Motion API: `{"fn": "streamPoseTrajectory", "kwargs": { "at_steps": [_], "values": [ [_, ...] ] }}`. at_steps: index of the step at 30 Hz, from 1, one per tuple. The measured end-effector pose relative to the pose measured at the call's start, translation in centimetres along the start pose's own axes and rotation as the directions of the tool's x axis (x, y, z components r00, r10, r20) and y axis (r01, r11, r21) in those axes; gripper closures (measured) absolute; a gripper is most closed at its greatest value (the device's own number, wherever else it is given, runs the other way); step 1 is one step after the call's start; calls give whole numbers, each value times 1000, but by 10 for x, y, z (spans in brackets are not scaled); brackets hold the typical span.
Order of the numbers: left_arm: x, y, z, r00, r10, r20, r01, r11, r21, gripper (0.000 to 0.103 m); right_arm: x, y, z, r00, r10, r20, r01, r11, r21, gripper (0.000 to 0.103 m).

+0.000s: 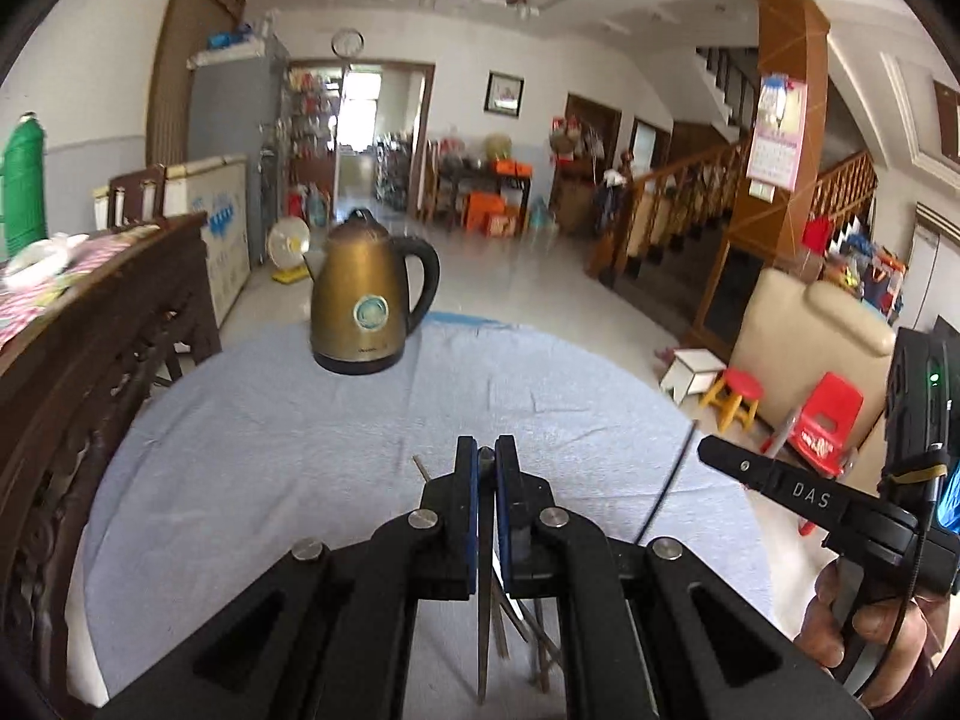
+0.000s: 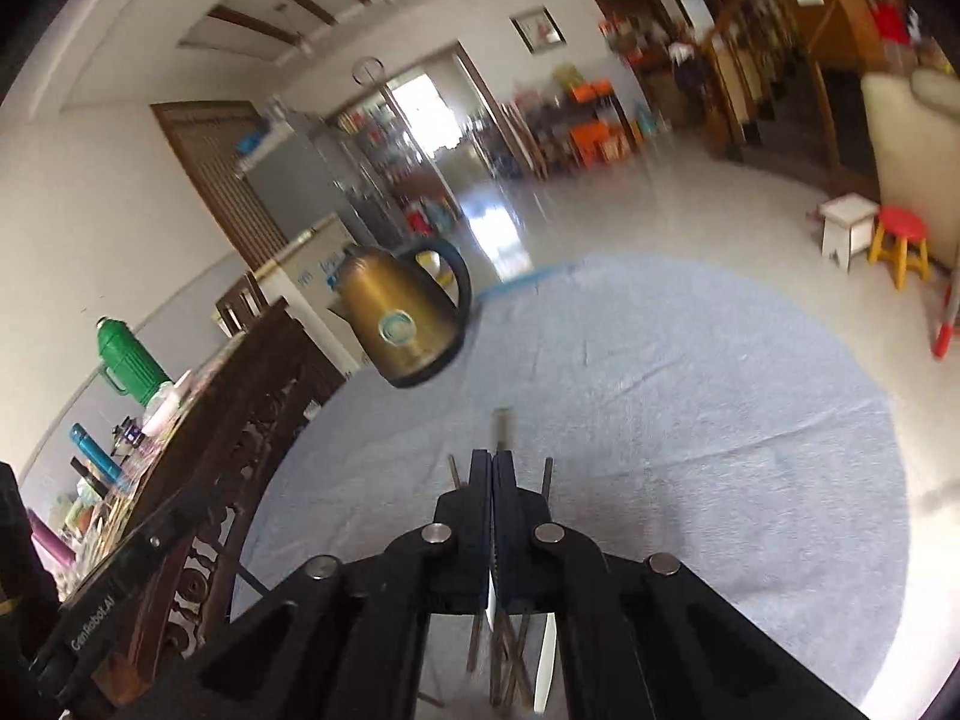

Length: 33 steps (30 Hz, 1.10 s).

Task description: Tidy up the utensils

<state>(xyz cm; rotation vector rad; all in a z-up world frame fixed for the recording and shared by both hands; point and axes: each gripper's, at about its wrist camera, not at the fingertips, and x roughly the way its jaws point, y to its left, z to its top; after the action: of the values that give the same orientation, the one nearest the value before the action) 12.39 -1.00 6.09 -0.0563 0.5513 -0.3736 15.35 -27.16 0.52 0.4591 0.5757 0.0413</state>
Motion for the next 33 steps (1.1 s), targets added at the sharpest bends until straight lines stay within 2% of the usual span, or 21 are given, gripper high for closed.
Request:
{"fn": "streamPoseTrajectory", "kwargs": {
  "at_steps": [2, 5, 7, 10, 11, 12, 13, 14, 15, 16, 17, 18, 19, 20, 21, 25, 26, 30, 32, 33],
  "values": [
    [-13, -4, -3, 1000, 10, 28, -10, 1000, -2, 98, -16, 14, -3, 999, -15, 51, 17, 999, -46, 102],
    [-24, -7, -6, 999, 13, 48, -12, 1000, -11, 98, -35, 25, -9, 997, -9, 83, 17, 996, -90, 102],
    [-28, -6, -6, 999, 11, 49, -10, 1000, -22, 98, -37, 21, -9, 997, -2, 73, 7, 997, -73, 102],
    [-36, -5, -11, 998, 16, 57, -15, 1000, -27, 98, -28, -9, -6, 1000, -12, -6, 12, 1000, 26, 98],
    [-36, -4, -12, 998, 16, 55, -15, 999, -29, 98, -25, -21, -6, 999, -25, -31, 26, 998, 50, 91],
    [-37, -3, -13, 999, 14, 50, -13, 999, -32, 98, -14, -38, -5, 996, -48, -72, 54, 995, 84, 69],
    [-36, -3, -14, 999, 14, 46, -12, 999, -35, 98, -10, -49, -6, 994, -66, -91, 76, 992, 104, 40],
    [-35, -2, -15, 999, 13, 43, -12, 999, -40, 98, 0, -64, -6, 988, -97, -119, 114, 983, 143, 33],
    [-34, -2, -16, 999, 13, 44, -11, 999, -41, 98, 10, -81, -6, 984, -111, -139, 137, 971, 194, 32],
    [-32, -2, -17, 999, 16, 46, -14, 999, -40, 98, 19, -93, -6, 982, -110, -154, 143, 964, 222, 37],
    [-32, -2, -18, 999, 20, 47, -18, 999, -39, 98, 37, -107, -5, 970, -133, -206, 181, 955, 236, 43],
    [-30, -2, -19, 999, 24, 45, -22, 999, -39, 98, 51, -115, -4, 954, -155, -256, 216, 949, 231, 62],
    [-33, -2, -21, 999, 24, 45, -22, 999, -41, 98, 63, -120, -4, 940, -167, -296, 239, 945, 225, 74],
    [-32, -2, -23, 999, 24, 45, -22, 999, -41, 98, 82, -127, -5, 917, -179, -356, 267, 939, 217, 75],
    [-31, -2, -23, 999, 25, 47, -23, 999, -41, 98, 96, -130, -6, 904, -189, -384, 286, 935, 211, 75],
    [-32, 0, -27, 999, 22, 42, -20, 999, -46, 98, 127, -132, -10, 865, -244, -439, 353, 917, 186, 75],
    [-32, 0, -28, 999, 20, 39, -18, 999, -47, 98, 138, -130, -12, 843, -282, -459, 390, 907, 158, 75],
    [-31, 1, -31, 999, 16, 29, -15, 999, -38, 98, 167, -128, -19, 784, -350, -513, 468, 876, 118, 75],
    [-32, 1, -33, 1000, 15, 24, -14, 999, -35, 98, 172, -119, -20, 760, -416, -499, 511, 858, 62, 79],
    [-32, 3, -34, 1000, 17, 22, -16, 999, -36, 98, 173, -115, -21, 752, -440, -491, 523, 852, 37, 90]
  ]
}}
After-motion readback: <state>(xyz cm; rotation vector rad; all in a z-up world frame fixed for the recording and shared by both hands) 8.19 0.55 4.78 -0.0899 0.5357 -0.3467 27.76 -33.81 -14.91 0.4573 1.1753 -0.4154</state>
